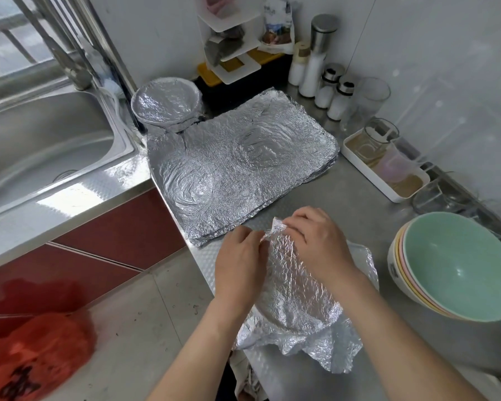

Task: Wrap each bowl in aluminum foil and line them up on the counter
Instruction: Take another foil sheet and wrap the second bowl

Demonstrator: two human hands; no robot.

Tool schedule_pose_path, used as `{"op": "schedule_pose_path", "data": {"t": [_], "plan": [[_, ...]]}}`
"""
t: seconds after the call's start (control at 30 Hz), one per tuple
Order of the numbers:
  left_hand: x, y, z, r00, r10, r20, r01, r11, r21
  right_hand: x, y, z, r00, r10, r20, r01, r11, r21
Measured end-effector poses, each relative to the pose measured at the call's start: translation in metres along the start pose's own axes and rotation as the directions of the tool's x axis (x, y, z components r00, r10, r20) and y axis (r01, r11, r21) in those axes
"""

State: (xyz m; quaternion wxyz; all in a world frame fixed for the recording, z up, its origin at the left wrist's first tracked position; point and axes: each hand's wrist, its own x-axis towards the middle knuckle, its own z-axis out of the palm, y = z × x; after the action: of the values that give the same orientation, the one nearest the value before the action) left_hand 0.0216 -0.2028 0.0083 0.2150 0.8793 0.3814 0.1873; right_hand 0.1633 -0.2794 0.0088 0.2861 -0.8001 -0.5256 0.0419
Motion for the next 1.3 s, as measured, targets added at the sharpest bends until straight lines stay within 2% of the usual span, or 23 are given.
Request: {"op": "schedule_pose_path", "data": {"t": [0.1, 0.27, 0.5, 0.6, 0.73, 0.97, 1.07, 1.13, 1.23, 1.3], "plan": [[0.006, 0.003, 0.003, 0.999, 0.031, 0.008, -0.031, 0.999, -0.022, -0.005, 0.003, 0.003, 1.0, 0.0, 0.013, 0.0, 1.0, -0.012], [0.007, 0.002, 0.007, 0.999, 0.005, 0.033, -0.004, 0.999, -0.042, -0.001, 0.0, 0.009, 0.999, 0.004, 0.046, -0.003, 1.0, -0.006], [-0.003, -0.002, -0.003, 0.997, -0.053, 0.047, 0.053, 0.999, -0.001, 0.008, -0.007, 0.013, 0.978, -0.093, 0.184, 0.094, 0.996, 0.003], [-0.002, -0.002, -0.004, 0.999, -0.024, 0.023, 0.024, 1.0, -0.018, 0.009, -0.007, 0.009, 0.986, -0.046, 0.159, 0.047, 0.999, 0.0], [0.004, -0.001, 0.0, 0.998, -0.015, 0.057, 0.016, 1.0, -0.018, 0.005, 0.002, 0.002, 0.993, 0.016, 0.117, -0.014, 1.0, -0.011], [-0.003, -0.002, 0.0, 0.995, -0.081, 0.052, 0.082, 0.996, -0.015, 0.009, -0.004, 0.013, 0.983, -0.059, 0.175, 0.072, 0.995, -0.072], [-0.008, -0.004, -0.006, 0.985, -0.151, 0.078, 0.151, 0.989, 0.006, 0.011, -0.016, 0.016, 0.984, -0.099, 0.146, 0.108, 0.992, -0.059], [-0.008, -0.005, -0.01, 0.986, -0.15, 0.066, 0.151, 0.989, -0.006, 0.009, -0.017, 0.012, 0.996, -0.06, 0.073, 0.063, 0.997, -0.041], [-0.002, 0.0, -0.012, 0.987, -0.139, 0.076, 0.14, 0.99, -0.017, 0.001, -0.002, 0.002, 0.995, 0.1, -0.03, -0.101, 0.995, -0.024], [0.002, 0.001, -0.011, 0.987, -0.128, 0.1, 0.131, 0.991, -0.018, -0.006, 0.005, -0.002, 0.987, 0.156, -0.032, -0.157, 0.987, -0.04]]}}
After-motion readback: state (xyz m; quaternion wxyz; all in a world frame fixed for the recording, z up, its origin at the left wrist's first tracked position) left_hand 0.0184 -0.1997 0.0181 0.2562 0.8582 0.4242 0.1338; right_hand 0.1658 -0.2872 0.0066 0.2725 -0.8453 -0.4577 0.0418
